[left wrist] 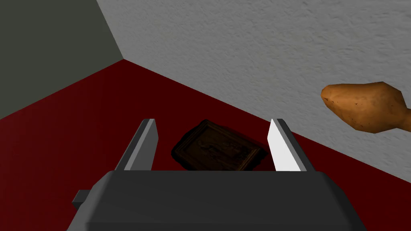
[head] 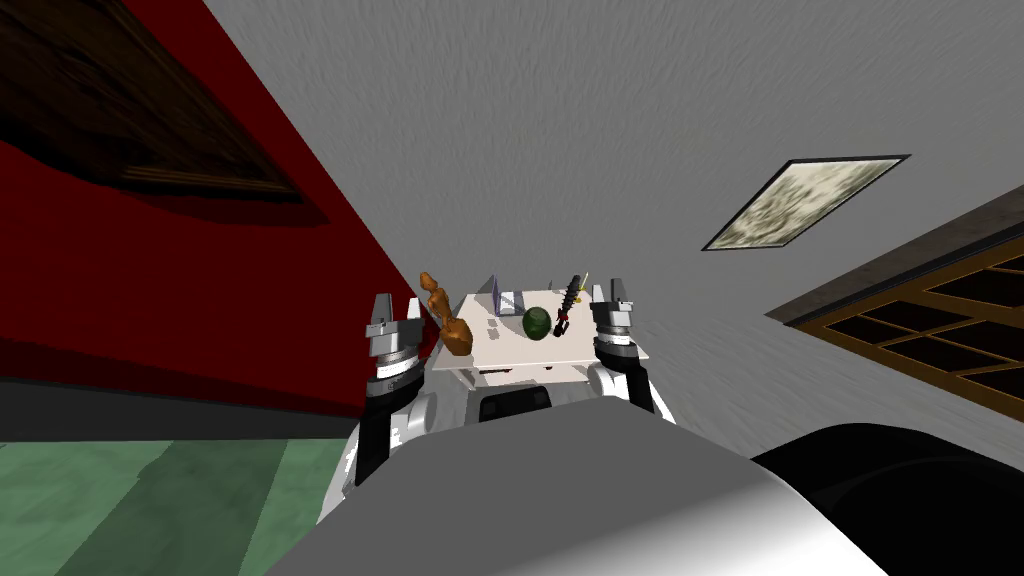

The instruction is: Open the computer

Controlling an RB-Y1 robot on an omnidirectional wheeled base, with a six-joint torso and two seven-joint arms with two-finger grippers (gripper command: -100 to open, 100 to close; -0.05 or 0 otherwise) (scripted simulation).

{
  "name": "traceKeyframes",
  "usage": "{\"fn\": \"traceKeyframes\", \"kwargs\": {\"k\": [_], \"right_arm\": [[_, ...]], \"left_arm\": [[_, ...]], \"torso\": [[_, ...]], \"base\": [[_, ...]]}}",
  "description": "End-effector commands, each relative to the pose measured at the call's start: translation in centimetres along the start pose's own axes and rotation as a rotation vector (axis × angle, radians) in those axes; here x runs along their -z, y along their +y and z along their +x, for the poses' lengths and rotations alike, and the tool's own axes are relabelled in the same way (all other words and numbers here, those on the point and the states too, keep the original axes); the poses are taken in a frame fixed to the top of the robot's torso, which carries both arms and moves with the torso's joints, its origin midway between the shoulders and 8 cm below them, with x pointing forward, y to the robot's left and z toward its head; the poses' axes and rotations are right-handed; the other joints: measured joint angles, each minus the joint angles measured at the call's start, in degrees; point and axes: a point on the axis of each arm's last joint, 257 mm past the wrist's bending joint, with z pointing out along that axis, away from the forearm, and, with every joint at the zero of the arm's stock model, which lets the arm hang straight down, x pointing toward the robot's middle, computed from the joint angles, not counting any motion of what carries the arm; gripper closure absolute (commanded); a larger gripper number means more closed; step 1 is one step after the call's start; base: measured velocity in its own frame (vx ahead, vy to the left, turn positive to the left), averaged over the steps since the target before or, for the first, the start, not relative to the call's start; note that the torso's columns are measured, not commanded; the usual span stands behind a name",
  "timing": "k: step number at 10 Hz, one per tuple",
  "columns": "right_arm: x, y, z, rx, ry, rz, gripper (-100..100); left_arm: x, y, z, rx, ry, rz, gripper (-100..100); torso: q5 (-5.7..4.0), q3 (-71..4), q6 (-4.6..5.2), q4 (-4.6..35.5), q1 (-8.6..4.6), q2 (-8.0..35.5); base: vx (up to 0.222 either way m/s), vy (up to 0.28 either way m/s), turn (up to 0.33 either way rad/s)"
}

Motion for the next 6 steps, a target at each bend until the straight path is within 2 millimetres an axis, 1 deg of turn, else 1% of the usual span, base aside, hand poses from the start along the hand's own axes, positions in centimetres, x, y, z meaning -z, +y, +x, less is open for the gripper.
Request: {"fn": "traceKeyframes", "kwargs": {"k": [1,3,6], "right_arm": [[0.00,0.00,0.00,0.000,0.000,0.000,0],[0.00,0.01,0.00,0.000,0.000,0.000,0],[0.00,0.01,0.00,0.000,0.000,0.000,0]], "left_arm": [[0.00,0.00,0.00,0.000,0.000,0.000,0],[0.00,-0.01,0.00,0.000,0.000,0.000,0],[0.00,-0.01,0.00,0.000,0.000,0.000,0]], "torso": [[0.00,-4.7,0.00,2.3,0.00,2.3],[0.00,-20.1,0.00,10.1,0.00,10.0],[0.00,-45.4,0.00,22.7,0.00,22.7]], "base": [[0.000,0.000,0.000],[0.000,0.000,0.000],[0.000,0.000,0.000]]}}
